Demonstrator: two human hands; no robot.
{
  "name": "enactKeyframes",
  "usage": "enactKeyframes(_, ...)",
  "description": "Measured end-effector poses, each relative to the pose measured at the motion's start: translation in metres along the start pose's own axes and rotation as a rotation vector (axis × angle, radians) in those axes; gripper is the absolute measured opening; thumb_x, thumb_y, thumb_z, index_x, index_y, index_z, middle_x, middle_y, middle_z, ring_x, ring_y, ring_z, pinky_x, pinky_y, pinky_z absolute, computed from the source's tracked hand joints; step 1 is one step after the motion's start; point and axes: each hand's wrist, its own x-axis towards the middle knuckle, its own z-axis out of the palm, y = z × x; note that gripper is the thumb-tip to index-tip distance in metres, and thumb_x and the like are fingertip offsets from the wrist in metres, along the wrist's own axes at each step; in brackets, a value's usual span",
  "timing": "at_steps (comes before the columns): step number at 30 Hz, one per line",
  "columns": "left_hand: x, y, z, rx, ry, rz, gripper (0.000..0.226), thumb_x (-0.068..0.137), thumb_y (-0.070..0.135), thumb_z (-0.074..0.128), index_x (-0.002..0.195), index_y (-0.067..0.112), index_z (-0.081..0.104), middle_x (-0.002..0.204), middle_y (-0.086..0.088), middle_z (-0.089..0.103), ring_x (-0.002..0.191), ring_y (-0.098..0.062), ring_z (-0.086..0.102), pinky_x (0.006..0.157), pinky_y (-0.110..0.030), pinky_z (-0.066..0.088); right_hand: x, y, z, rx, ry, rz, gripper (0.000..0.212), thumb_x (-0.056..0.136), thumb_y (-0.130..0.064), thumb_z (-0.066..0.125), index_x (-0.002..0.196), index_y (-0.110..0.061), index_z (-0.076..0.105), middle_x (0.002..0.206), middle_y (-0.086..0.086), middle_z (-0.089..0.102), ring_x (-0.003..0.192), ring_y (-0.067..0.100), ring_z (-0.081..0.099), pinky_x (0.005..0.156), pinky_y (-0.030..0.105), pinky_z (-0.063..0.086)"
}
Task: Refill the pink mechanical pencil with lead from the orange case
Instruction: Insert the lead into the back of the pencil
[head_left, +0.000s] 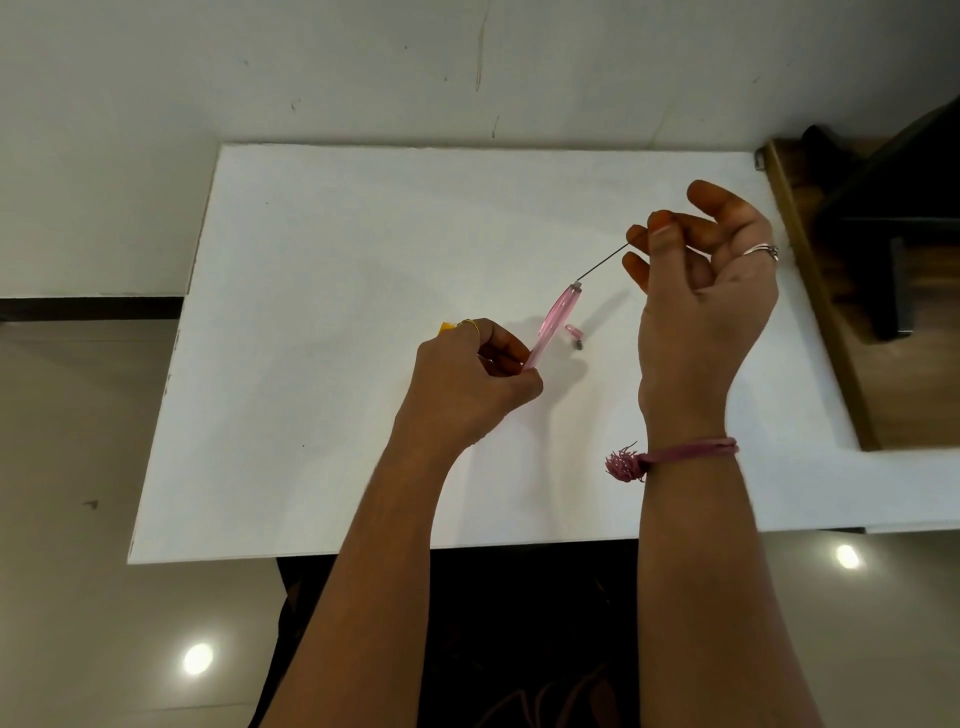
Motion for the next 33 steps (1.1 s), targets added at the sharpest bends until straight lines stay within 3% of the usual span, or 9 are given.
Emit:
enactKeyframes(16, 0.0004, -0.0014, -0.0007, 0.022, 0.007, 0.002, 0.014, 0.066, 0.018, 0.075, 0.074, 0.024, 0.065, 0.068, 0.008, 0.067, 0.054, -0.001, 0.059, 0.045, -0.010, 0.045, 0.0002, -0.0009, -0.0012, -0.011, 0.000, -0.001, 0.021, 0.092, -0.007, 0.057, 0.113, -0.011, 0.054, 0.095, 0.007, 0.068, 0.084, 0.016, 0.072, 0.073, 0.029, 0.059)
enactKeyframes(33, 0.0006, 0.0003, -0.0033, 0.058, 0.009, 0.012, 0.015, 0.065, 0.018, 0.075, 0.073, 0.025, 0.065, 0.070, 0.005, 0.068, 0.056, -0.008, 0.061, 0.049, -0.019, 0.050, -0.0004, -0.0031, 0.0002, -0.093, -0.018, -0.015, 0.024, 0.093, -0.009, 0.057, 0.116, -0.007, 0.056, 0.103, 0.011, 0.069, 0.087, 0.015, 0.072, 0.077, 0.031, 0.060)
